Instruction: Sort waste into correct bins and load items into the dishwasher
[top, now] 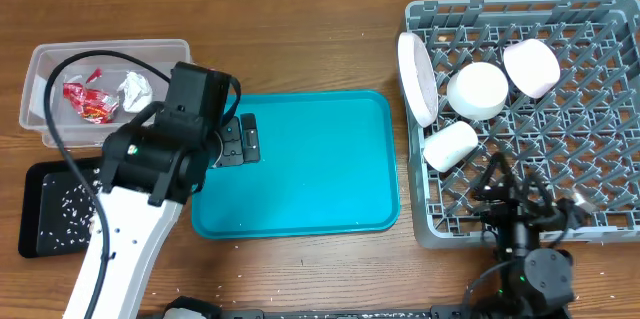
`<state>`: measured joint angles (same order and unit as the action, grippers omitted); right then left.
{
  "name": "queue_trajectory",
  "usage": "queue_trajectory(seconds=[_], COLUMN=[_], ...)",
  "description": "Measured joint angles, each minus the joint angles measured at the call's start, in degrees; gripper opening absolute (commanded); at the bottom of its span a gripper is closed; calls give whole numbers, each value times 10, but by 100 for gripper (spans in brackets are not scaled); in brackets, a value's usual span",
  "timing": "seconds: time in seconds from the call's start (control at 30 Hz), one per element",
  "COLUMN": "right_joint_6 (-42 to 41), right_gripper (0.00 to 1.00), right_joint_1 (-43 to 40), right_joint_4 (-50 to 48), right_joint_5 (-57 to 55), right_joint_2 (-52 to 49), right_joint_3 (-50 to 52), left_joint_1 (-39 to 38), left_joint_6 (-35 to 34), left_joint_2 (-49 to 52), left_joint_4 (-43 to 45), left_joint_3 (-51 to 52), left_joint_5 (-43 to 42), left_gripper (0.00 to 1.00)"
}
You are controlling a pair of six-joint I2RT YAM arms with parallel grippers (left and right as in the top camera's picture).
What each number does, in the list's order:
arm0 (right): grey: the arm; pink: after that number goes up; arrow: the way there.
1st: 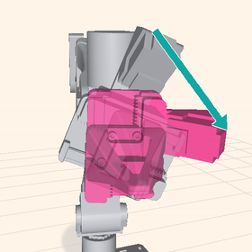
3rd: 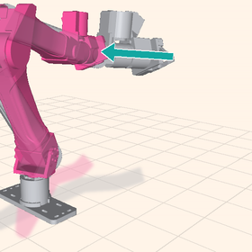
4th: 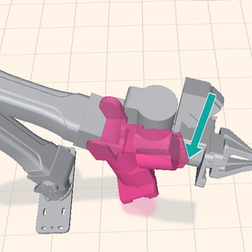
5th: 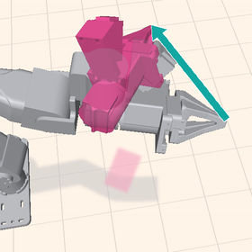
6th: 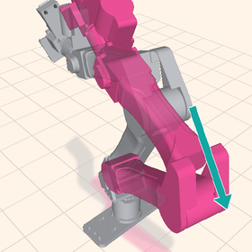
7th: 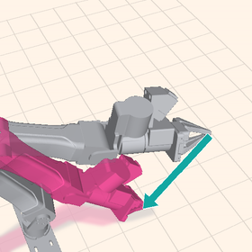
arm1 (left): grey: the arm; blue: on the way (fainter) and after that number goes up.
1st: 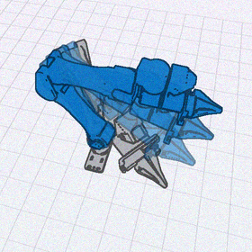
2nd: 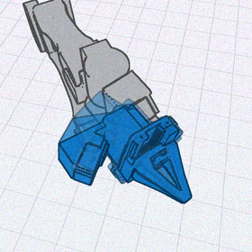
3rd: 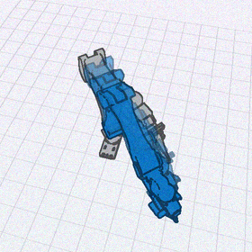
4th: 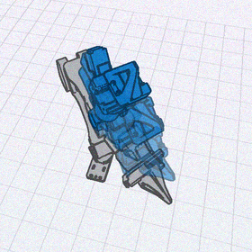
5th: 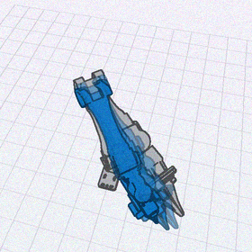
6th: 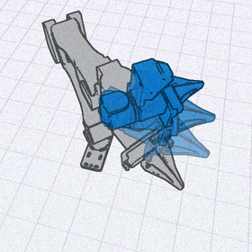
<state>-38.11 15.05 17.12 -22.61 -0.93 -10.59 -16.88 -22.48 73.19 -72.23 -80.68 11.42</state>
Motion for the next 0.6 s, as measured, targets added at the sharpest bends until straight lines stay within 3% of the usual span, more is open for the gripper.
queue_trajectory(seconds=[0.27, 0.6], right_joint_6=[-2, -2], right_gripper=[100, 100], right_joint_1=[0, 0], right_joint_4=[-106, -120], right_joint_5=[26, 29], right_joint_2=[1, 1], right_joint_3=[82, 91], left_joint_1=[0, 0], left_joint_6=[0, 0], left_joint_2=[51, 111], left_joint_4=[1, 1], left_joint_3=[0, 0], left_joint_5=[0, 0], left_gripper=[100, 100])
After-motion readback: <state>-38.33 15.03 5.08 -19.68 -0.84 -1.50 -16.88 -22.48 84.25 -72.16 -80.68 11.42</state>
